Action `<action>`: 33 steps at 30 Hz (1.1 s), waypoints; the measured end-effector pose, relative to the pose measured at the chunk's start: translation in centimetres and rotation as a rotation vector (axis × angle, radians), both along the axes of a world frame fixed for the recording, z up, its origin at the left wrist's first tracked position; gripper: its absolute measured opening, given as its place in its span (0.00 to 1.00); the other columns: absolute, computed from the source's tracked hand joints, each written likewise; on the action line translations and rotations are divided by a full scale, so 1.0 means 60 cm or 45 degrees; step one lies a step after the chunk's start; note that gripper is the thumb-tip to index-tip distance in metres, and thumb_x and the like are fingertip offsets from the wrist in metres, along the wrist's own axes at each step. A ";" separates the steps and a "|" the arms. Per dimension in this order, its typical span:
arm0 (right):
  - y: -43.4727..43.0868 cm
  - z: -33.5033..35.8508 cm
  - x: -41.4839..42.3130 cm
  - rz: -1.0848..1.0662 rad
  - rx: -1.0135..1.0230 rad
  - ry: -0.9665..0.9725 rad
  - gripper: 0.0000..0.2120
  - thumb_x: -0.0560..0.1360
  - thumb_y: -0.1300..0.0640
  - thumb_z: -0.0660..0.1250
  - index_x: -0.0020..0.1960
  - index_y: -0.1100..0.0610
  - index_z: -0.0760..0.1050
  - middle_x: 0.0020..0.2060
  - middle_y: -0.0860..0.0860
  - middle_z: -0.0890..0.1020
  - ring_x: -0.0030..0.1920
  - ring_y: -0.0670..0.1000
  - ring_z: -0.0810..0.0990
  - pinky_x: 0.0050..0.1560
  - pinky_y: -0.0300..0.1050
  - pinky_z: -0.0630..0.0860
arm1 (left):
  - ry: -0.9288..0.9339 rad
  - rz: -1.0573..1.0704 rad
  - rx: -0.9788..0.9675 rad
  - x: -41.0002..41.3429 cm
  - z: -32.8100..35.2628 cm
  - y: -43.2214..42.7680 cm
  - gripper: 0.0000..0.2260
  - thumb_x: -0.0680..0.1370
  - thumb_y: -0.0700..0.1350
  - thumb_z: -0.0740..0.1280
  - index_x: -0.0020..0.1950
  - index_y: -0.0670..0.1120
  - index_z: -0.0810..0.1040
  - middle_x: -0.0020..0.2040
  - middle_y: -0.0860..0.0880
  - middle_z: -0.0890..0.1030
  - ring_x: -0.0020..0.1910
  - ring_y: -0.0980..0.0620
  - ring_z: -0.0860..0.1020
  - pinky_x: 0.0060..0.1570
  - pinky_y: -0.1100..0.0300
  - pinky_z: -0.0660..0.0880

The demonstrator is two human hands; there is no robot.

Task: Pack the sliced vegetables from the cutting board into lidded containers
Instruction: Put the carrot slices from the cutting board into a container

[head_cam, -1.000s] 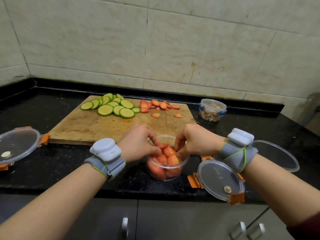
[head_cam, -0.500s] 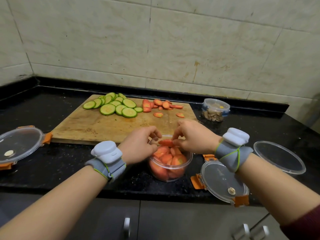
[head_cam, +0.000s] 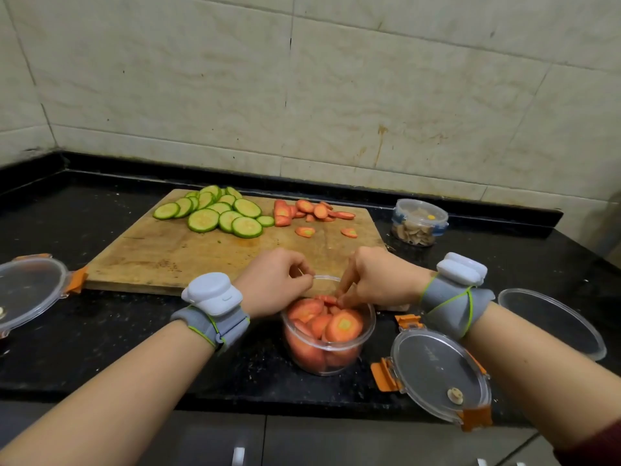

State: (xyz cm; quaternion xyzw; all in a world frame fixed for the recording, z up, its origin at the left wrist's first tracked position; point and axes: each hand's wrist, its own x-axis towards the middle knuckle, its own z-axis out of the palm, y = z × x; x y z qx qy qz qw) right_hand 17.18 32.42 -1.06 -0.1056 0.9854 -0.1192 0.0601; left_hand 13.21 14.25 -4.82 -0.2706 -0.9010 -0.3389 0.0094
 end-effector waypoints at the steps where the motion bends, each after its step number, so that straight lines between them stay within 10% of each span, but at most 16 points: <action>1: 0.002 0.006 -0.002 -0.012 -0.101 -0.037 0.06 0.69 0.54 0.75 0.45 0.52 0.86 0.37 0.46 0.84 0.38 0.41 0.77 0.42 0.36 0.73 | 0.001 0.011 0.009 -0.003 0.002 0.000 0.06 0.75 0.47 0.67 0.45 0.47 0.83 0.39 0.50 0.83 0.40 0.51 0.79 0.42 0.59 0.74; 8: 0.064 0.008 -0.107 -0.353 -0.417 0.131 0.08 0.72 0.59 0.72 0.41 0.64 0.82 0.28 0.46 0.77 0.29 0.39 0.70 0.35 0.32 0.69 | 0.149 0.235 0.043 -0.103 -0.002 0.036 0.08 0.75 0.44 0.66 0.49 0.46 0.84 0.45 0.47 0.84 0.47 0.48 0.80 0.44 0.61 0.69; 15: 0.107 -0.060 -0.211 -0.671 -0.164 0.081 0.18 0.80 0.52 0.58 0.65 0.59 0.74 0.63 0.60 0.76 0.64 0.60 0.74 0.63 0.48 0.70 | 0.191 0.295 -0.189 -0.216 -0.047 0.082 0.14 0.79 0.51 0.61 0.54 0.44 0.80 0.50 0.41 0.81 0.53 0.40 0.78 0.48 0.52 0.73; 21: 0.108 -0.081 -0.254 -0.669 -0.093 0.102 0.18 0.79 0.49 0.60 0.67 0.52 0.72 0.60 0.60 0.71 0.65 0.63 0.68 0.66 0.50 0.64 | 0.149 0.304 -0.379 -0.274 -0.064 0.108 0.17 0.77 0.58 0.62 0.51 0.45 0.79 0.52 0.43 0.79 0.48 0.41 0.79 0.41 0.56 0.70; 26: 0.102 -0.060 -0.234 -0.595 -0.348 0.287 0.06 0.72 0.54 0.71 0.46 0.55 0.77 0.42 0.51 0.79 0.47 0.53 0.78 0.46 0.42 0.71 | 0.153 0.387 0.052 -0.261 -0.047 0.096 0.10 0.69 0.50 0.74 0.42 0.48 0.76 0.46 0.48 0.77 0.42 0.46 0.78 0.38 0.59 0.67; 33: 0.072 0.005 -0.163 -0.357 -0.862 -0.070 0.04 0.72 0.67 0.70 0.47 0.65 0.79 0.33 0.56 0.82 0.33 0.50 0.80 0.34 0.38 0.75 | -0.236 0.125 0.615 -0.194 0.010 0.050 0.04 0.71 0.41 0.74 0.43 0.43 0.82 0.31 0.51 0.79 0.27 0.61 0.75 0.30 0.71 0.70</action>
